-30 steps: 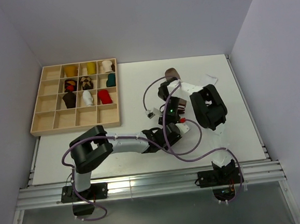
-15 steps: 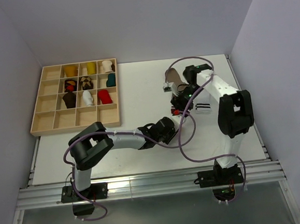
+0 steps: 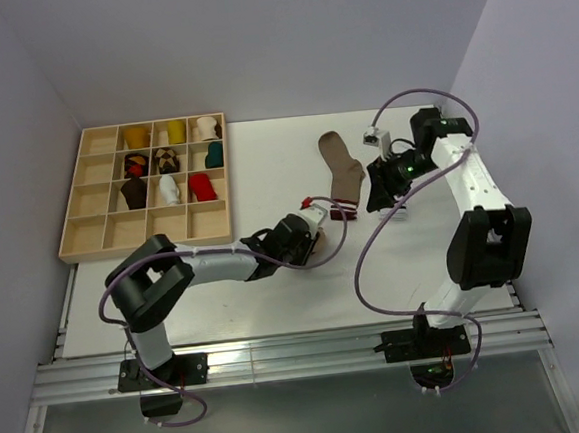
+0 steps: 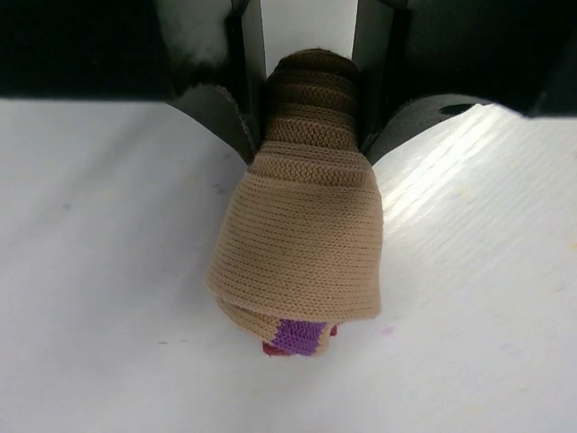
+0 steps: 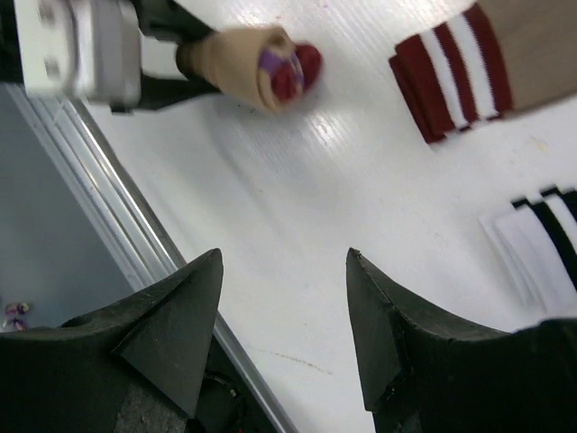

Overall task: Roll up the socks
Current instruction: Pick up the sock at the center of the board, then place the sock in the storage box.

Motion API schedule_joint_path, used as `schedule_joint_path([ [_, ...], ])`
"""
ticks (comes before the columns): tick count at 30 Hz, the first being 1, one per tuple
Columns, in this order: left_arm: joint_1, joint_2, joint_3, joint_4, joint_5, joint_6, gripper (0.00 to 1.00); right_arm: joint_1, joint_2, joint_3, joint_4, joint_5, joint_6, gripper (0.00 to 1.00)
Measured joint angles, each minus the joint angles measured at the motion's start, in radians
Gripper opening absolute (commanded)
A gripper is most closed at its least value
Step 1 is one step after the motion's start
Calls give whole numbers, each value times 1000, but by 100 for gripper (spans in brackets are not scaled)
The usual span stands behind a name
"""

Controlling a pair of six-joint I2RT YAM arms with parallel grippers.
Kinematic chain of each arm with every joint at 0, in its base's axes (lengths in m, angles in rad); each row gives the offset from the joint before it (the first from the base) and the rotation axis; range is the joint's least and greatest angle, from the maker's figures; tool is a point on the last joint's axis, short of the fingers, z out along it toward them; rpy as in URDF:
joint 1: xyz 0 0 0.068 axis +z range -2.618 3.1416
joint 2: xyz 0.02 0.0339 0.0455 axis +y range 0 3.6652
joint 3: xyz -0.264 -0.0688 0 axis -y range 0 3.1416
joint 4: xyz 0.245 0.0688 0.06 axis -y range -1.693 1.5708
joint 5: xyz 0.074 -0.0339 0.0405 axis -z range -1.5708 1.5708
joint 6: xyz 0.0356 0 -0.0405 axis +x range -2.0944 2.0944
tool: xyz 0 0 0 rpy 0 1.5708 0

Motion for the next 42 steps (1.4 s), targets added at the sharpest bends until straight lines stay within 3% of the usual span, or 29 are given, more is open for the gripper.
schedule_joint_path([
  [9, 167, -279, -41, -146, -128, -89, 0, -38, -179, -43, 48, 5, 48, 64],
  [17, 321, -498, -41, -345, -471, -267, 0, -38, -120, 4, 83, 6, 64, 64],
  [22, 507, -591, -61, -484, -621, -401, 0, -38, -36, 80, 96, 2, 54, 64],
  [27, 714, -584, -62, -580, -711, -488, 0, -38, 56, 118, 105, -11, 31, 64],
  [33, 899, -463, -56, -647, -721, -541, 0, -38, 111, 118, 106, -26, 7, 64],
  [42, 1007, -261, 1, -624, -606, -518, 0, -38, 123, 116, 110, -42, -23, 63],
])
